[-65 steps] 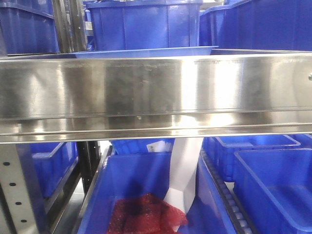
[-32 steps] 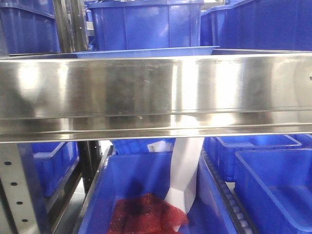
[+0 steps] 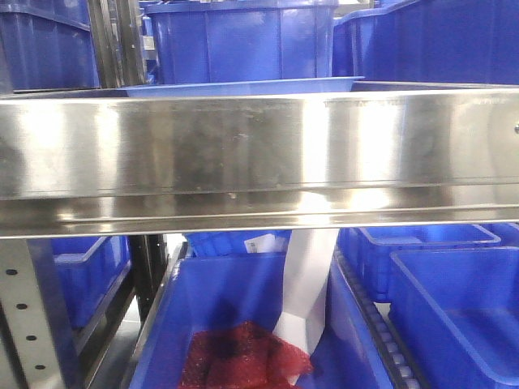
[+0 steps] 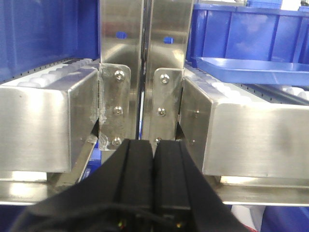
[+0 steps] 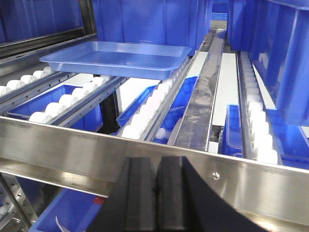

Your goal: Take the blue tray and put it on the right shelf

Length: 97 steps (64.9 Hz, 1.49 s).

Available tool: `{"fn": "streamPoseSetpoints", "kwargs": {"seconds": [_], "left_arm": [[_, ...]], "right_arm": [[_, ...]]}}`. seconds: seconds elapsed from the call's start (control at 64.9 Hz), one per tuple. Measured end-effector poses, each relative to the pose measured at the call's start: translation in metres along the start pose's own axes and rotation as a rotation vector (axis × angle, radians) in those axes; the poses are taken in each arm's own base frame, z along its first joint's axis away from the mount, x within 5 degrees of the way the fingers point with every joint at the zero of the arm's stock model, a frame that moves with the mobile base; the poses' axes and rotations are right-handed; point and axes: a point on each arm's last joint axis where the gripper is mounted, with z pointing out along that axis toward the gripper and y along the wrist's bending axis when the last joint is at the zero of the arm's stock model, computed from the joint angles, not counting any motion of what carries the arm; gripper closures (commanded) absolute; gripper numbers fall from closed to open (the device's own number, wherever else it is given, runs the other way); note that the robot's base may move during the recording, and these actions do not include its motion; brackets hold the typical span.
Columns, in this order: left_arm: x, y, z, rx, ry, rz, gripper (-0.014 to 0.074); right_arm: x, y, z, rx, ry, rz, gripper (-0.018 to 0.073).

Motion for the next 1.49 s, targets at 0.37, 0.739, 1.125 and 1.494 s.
{"fn": "streamPoseSetpoints", "kwargs": {"seconds": [0.37,0.739,1.125,1.494], "left_arm": [[0.0,0.0,0.0,0.0,0.0,0.0,0.0645],[0.0,0.0,0.0,-0.002,0.0,0.0,0.0645],[0.0,0.0,0.0,-0.001,0.002,0.0,0.0645],[0.0,0.0,0.0,-0.001,0.002,0.0,0.0645]], "right_arm": [[0.0,0.0,0.0,0.0,0.0,0.0,0.0502],[0.022,-0.008,-0.005,0.108,-0.031,-0.072,0.0502],[0.107,-0.025,0.003,0.268,-0.119,0.011,0.0502],[0.106,-0.026,0.004,0.27,-0.168,0.013,0.0502]]}}
